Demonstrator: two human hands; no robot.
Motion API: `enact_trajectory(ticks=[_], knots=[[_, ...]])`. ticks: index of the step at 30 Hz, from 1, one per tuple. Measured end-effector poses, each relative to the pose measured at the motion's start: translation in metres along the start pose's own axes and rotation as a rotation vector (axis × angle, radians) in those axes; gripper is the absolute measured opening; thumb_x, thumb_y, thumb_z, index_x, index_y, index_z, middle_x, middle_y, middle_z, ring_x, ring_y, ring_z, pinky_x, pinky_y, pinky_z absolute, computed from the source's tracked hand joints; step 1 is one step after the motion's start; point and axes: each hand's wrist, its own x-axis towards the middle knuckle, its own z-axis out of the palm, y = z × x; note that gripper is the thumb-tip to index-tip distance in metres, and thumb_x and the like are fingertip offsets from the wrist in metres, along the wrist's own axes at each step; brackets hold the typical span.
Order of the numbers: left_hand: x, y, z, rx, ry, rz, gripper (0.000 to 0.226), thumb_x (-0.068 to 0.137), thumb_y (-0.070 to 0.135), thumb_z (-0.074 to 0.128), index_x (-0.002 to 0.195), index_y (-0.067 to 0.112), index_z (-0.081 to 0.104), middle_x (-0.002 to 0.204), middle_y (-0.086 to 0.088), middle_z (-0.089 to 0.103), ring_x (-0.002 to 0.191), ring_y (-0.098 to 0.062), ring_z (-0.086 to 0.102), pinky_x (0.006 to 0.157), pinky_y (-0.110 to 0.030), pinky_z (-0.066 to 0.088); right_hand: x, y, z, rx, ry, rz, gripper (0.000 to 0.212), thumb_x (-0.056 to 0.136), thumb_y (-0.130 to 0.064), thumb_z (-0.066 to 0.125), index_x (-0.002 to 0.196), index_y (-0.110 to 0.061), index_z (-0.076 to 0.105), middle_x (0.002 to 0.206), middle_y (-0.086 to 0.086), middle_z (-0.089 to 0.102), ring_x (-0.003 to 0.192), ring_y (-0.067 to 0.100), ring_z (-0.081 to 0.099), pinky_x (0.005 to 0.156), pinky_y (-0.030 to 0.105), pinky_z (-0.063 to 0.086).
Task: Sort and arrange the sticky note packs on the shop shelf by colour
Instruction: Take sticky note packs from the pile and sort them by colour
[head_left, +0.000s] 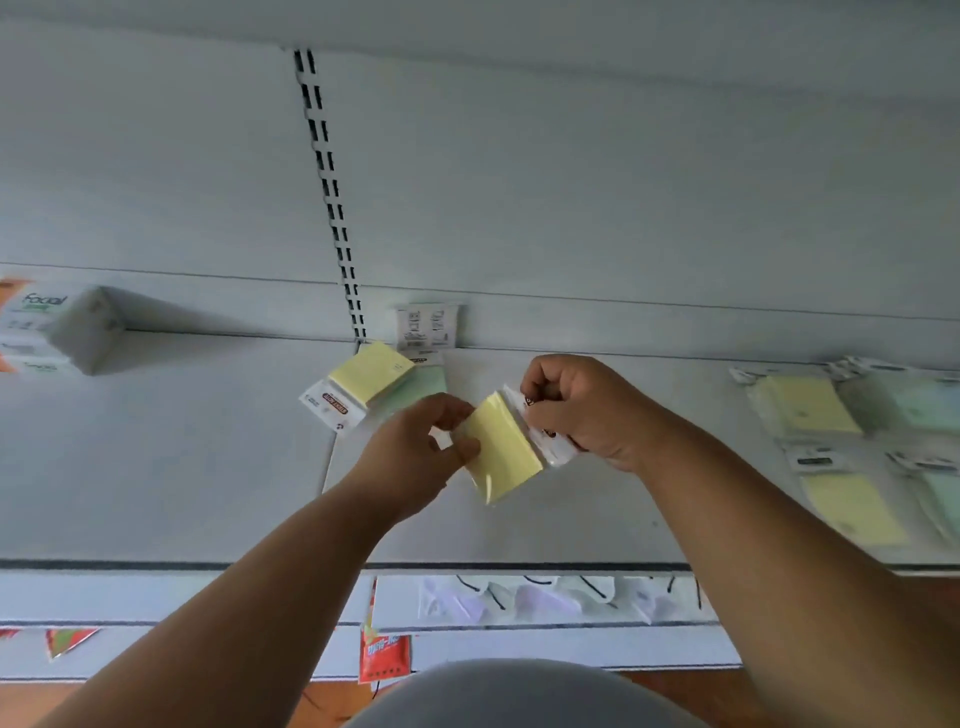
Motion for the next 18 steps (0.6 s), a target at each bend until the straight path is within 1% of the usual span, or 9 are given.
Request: enact_trajectory(ticks=[2,4,5,7,9,11,12,15,18], knots=[[0.003,0.014,0.025,-0.052,0.02,-0.017,0.013,0.085,0.022,0.071,0.084,0.032,0.061,0.087,0.011,0.064,0.059,-0.015,0.054,0.057,-0.032,0.049,-0.015,0.02,-0.025,0.099,0.154,0.06,0.008,0.082,-0.012,0.069,0.08,-0.011,0.061,0.065,0.001,0.058,0.049,0.01,0.041,0.04,0.017,0.028],[0.004,0.031,0.054,-0.206,0.039,-0.1,0.014,0.084,0.02,0.071,0.079,0.027,0.06,0.077,0.009,0.062,0.055,-0.013,0.047,0.052,-0.027,0.039,-0.034,0.047,-0.049,0.168,0.31,0.14,0.022,0.082,-0.029,0.072,0.082,-0.01,0.061,0.066,0.003,0.061,0.043,0.012,0.034,0.04,0.019,0.024],[0.004,0.042,0.071,-0.27,0.037,-0.136,0.015,0.084,0.019,0.071,0.077,0.026,0.059,0.074,0.009,0.06,0.053,-0.012,0.044,0.051,-0.026,0.035,-0.046,0.06,-0.059,0.199,0.358,0.184,0.029,0.084,-0.032,0.07,0.084,-0.006,0.059,0.064,0.003,0.064,0.041,0.014,0.031,0.04,0.019,0.023],[0.002,0.062,0.108,-0.278,0.001,-0.143,0.015,0.083,0.019,0.072,0.077,0.026,0.06,0.07,0.009,0.058,0.051,-0.011,0.044,0.052,-0.025,0.035,-0.071,0.084,-0.08,0.277,0.408,0.246,0.035,0.09,-0.03,0.066,0.084,0.002,0.055,0.055,0.001,0.063,0.039,0.016,0.027,0.042,0.02,0.02],[-0.002,0.085,0.147,-0.21,-0.039,-0.134,0.011,0.083,0.022,0.073,0.08,0.025,0.063,0.07,0.009,0.06,0.052,-0.01,0.048,0.054,-0.024,0.037,-0.097,0.106,-0.105,0.342,0.446,0.252,0.028,0.092,-0.024,0.064,0.082,0.0,0.053,0.043,-0.005,0.054,0.036,0.015,0.025,0.043,0.02,0.019],[-0.005,0.11,0.185,-0.097,-0.062,-0.131,0.009,0.083,0.029,0.072,0.084,0.024,0.065,0.071,0.01,0.064,0.055,-0.008,0.053,0.053,-0.022,0.036,-0.121,0.13,-0.136,0.341,0.486,0.25,0.029,0.091,-0.021,0.066,0.081,0.004,0.052,0.045,-0.005,0.052,0.037,0.015,0.028,0.042,0.02,0.022],[-0.008,0.123,0.205,-0.032,-0.087,-0.131,0.01,0.083,0.032,0.071,0.085,0.024,0.065,0.072,0.01,0.064,0.057,-0.006,0.055,0.052,-0.021,0.036,-0.132,0.143,-0.152,0.311,0.508,0.255,0.029,0.089,-0.021,0.068,0.082,0.004,0.054,0.049,-0.004,0.053,0.04,0.015,0.031,0.043,0.021,0.025],[-0.017,0.158,0.262,0.101,-0.176,-0.13,0.016,0.082,0.039,0.069,0.084,0.024,0.064,0.075,0.01,0.065,0.065,-0.007,0.06,0.055,-0.021,0.041,-0.158,0.178,-0.201,0.12,0.583,0.291,0.02,0.084,-0.027,0.074,0.078,-0.01,0.064,0.054,-0.008,0.056,0.045,0.011,0.043,0.051,0.025,0.036],[-0.015,0.185,0.307,0.289,-0.204,-0.107,0.021,0.085,0.041,0.064,0.079,0.021,0.062,0.077,0.006,0.064,0.075,-0.015,0.062,0.064,-0.025,0.046,-0.166,0.199,-0.24,-0.218,0.567,0.326,0.025,0.083,-0.034,0.072,0.085,-0.01,0.067,0.075,0.004,0.067,0.068,0.021,0.06,0.067,0.032,0.048]])
